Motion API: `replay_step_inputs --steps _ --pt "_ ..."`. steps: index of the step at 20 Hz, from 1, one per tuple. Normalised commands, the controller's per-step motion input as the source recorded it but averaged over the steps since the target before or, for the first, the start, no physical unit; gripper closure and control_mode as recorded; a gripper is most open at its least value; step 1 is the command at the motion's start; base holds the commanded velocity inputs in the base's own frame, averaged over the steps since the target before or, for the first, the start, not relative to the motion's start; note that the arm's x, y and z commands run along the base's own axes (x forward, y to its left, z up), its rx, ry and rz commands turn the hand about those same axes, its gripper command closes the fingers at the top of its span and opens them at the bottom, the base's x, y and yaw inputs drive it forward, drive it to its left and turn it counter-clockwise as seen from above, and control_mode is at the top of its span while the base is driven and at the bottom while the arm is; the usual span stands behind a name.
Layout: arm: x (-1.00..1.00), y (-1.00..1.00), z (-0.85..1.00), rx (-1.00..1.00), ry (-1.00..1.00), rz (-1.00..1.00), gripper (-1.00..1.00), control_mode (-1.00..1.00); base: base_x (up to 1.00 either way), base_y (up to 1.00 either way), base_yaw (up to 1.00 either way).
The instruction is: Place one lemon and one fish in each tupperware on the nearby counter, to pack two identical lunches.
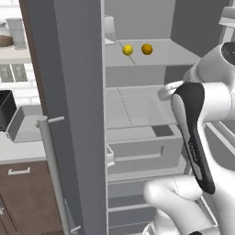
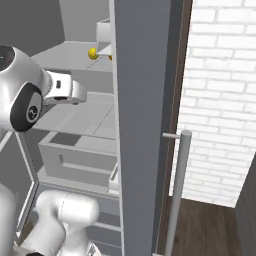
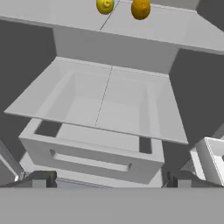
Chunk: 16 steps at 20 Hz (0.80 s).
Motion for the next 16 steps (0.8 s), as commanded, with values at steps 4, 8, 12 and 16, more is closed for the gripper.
replay_step_inputs --steps 4,8,12,16 --pt "0.59 0.01 0.98 0.05 0.07 0.03 -1.00 -1.00 0.00 0.00 0.00" --pt "0.89 0.10 0.49 0.01 0.22 0.15 -1.00 -1.00 0.00 0.00 0.00" --pt "1.00 0.54 0.04 0.00 0.11 0.02 -1.00 -1.00 0.00 0.00 0.00" --pt "1.00 0.47 -0.19 -0.01 -0.05 0.00 -1.00 -1.00 0.00 0.00 0.00"
